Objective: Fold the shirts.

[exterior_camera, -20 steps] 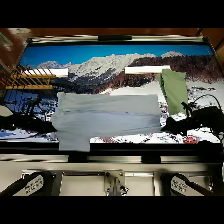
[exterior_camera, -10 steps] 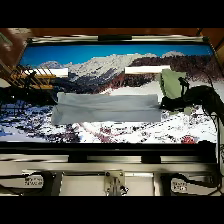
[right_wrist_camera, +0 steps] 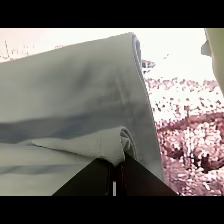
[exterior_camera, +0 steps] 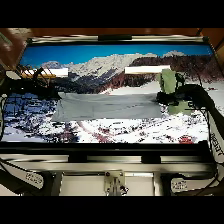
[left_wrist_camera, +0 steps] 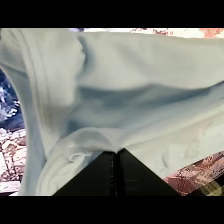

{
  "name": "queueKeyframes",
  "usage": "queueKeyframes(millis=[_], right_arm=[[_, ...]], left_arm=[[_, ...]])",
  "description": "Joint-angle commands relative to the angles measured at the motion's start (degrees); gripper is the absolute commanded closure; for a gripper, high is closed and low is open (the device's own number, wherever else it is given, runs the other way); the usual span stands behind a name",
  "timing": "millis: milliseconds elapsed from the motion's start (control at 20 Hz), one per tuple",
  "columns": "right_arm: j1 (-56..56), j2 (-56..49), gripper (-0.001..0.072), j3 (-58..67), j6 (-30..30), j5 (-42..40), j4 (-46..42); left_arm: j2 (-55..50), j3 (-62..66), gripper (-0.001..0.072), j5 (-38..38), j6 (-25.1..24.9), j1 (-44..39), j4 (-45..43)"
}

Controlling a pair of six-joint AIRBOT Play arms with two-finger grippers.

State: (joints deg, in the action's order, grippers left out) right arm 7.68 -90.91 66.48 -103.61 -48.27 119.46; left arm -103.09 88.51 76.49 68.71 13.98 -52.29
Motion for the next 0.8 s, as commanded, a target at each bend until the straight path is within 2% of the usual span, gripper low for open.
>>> queueKeyframes(millis=[0,50,100,150,200,250,300,350,450,750], right_arm=[[-1.38,-1.79,0.0649,0.13,2.05,1.66,0.44],[-1.36,-2.25,0.0627,0.13,2.1,0.7,0.37],[-1.36,-2.23,0.0523,0.13,2.08,0.0,0.07],[-1.31,-1.88,0.0314,0.13,2.01,-1.16,0.0],[-0.98,-1.25,0.0233,0.13,1.42,-2.86,-0.28],[-0.5,-0.39,0.0233,0.13,1.36,-4.26,-1.44],[0.07,0.35,0.023,0.13,1.53,-5.16,-2.73],[1.14,0.68,0.01,0.13,2.38,-5.7,-3.15],[3.72,-0.04,0.0073,0.13,4.87,-5.99,-1.9],[4.35,-4.5,0.0073,0.13,3.74,-5.14,4.85]], left_arm=[[-2.71,0.9,0.0675,0.66,1.22,-0.09,0.07],[-3.1,0.9,0.0674,1.05,1.75,-0.09,0.07],[-3.26,0.9,0.0668,1.75,1.66,-0.09,0.07],[-3.23,0.92,0.058,2.34,1.62,-0.07,0.07],[-3.13,0.98,0.0364,3.15,1.62,-0.04,0.07],[-3.06,1.29,0.0267,4.2,1.6,0.0,0.07],[-3.04,1.86,0.0268,5.35,1.46,0.0,0.07],[-2.99,2.34,0.0268,6.64,1.49,-0.02,0.07],[-2.78,3.48,0.0269,8.83,1.73,-0.07,0.07],[-0.68,3.76,0.027,9.07,2.1,-0.33,0.52]])
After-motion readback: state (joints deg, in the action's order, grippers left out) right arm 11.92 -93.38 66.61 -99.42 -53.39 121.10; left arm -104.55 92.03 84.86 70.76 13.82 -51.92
